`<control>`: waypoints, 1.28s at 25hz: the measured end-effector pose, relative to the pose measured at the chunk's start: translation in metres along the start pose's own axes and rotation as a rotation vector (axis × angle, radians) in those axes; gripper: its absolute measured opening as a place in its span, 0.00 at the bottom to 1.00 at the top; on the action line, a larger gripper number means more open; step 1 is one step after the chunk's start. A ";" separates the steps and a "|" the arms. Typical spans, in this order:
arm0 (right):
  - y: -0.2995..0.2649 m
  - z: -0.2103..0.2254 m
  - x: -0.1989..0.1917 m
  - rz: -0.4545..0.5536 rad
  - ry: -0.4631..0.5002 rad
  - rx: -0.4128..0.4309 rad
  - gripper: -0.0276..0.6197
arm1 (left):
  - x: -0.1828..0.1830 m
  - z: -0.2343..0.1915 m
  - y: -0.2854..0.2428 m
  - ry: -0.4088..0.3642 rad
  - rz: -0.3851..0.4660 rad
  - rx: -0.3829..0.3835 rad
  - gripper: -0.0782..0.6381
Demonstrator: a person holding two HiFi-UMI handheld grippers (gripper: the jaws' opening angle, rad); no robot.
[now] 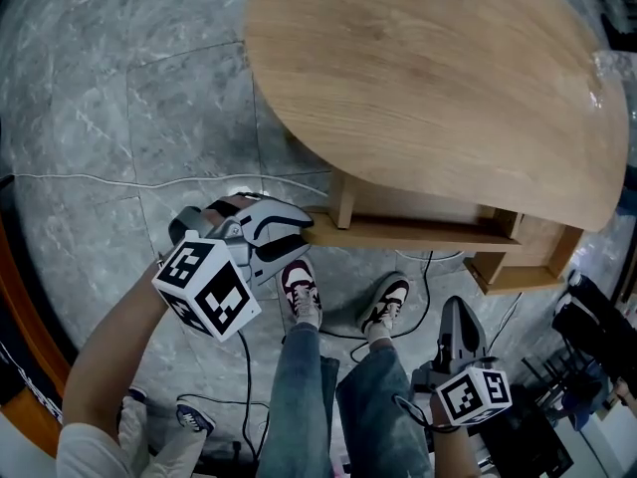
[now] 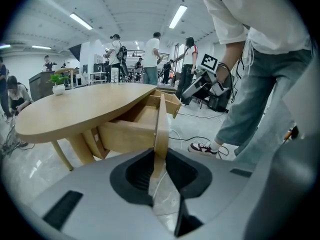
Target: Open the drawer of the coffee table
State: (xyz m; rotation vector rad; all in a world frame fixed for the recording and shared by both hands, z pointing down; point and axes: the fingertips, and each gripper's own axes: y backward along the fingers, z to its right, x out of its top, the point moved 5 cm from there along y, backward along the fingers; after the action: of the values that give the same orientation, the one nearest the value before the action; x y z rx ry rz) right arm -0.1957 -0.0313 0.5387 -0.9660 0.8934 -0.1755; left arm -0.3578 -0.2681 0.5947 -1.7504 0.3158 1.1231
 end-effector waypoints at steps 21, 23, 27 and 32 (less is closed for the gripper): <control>0.022 0.004 -0.025 0.001 -0.002 -0.005 0.04 | -0.003 0.072 0.006 -0.001 -0.027 -0.088 0.21; 0.022 0.004 -0.028 0.003 0.003 -0.005 0.04 | -0.008 0.077 0.006 -0.003 -0.031 -0.094 0.21; 0.018 0.002 -0.032 0.000 0.006 -0.007 0.04 | -0.018 0.082 0.005 0.010 -0.036 -0.099 0.21; 0.024 0.004 -0.036 0.004 0.008 -0.001 0.04 | -0.025 0.088 -0.001 0.005 -0.058 -0.091 0.21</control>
State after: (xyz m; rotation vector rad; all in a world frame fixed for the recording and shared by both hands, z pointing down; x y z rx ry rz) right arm -0.2218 0.0032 0.5416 -0.9650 0.9028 -0.1751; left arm -0.4178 -0.2006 0.6088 -1.8302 0.2182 1.1064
